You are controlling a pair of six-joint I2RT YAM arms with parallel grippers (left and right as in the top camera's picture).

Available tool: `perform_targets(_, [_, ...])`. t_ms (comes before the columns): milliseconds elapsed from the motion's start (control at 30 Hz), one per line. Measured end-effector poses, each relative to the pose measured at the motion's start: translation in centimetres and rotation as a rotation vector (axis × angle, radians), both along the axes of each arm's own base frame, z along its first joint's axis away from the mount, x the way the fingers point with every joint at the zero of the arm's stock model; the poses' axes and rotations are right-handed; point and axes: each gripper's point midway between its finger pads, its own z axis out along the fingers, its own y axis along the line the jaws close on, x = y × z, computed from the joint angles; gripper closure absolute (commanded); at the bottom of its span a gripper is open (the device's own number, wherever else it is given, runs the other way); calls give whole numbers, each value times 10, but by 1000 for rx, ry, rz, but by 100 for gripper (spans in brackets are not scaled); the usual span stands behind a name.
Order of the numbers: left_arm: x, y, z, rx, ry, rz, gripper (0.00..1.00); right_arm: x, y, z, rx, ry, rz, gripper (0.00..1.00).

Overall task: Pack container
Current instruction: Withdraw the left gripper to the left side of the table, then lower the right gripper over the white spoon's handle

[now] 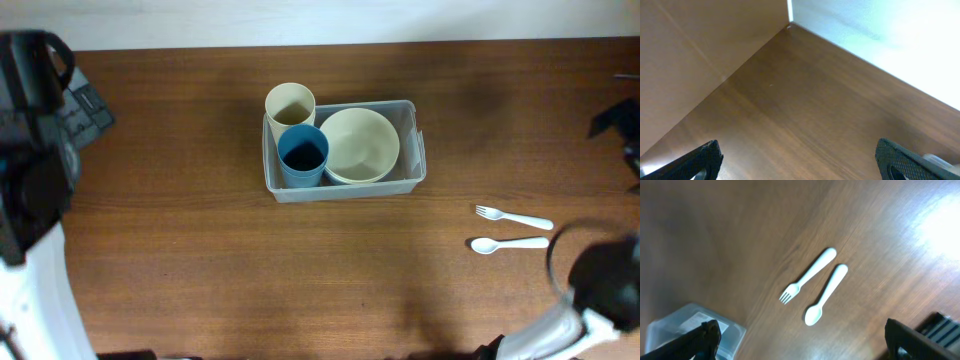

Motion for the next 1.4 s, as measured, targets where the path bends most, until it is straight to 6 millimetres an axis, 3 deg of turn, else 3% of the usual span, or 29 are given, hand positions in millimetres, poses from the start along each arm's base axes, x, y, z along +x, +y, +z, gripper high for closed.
perform_targets(133, [14,22,-26,-12,95,64,1,-41,32,66,-124,-149,19,1])
perform_targets(200, [21,31,-42,-25,149,88,0,-60,46,78,-150,-184,26,1])
perform_targets(267, [26,39,-54,-35,187,108,0,-74,55,77,-160,-197,25,1])
perform_targets(367, [30,48,-65,-47,221,130,0,-82,59,49,-136,-169,-2,1])
perform_targets(467, [31,52,-70,-50,235,142,0,-80,58,-2,-85,-117,-57,1])
perform_targets(500, [31,52,-70,-51,235,142,0,-79,58,-9,-76,-113,-67,1])
perform_targets(533, [31,52,-70,-52,236,142,0,-79,58,-34,-50,-89,-104,1])
perform_targets(700, [31,52,-70,-53,235,141,0,-83,64,-79,19,-62,-229,1])
perform_targets(1133, [31,52,-70,-53,235,141,0,-70,68,-136,170,64,-424,1])
perform_targets(1400, [31,52,-70,-54,235,141,0,-78,58,-146,127,109,-559,0])
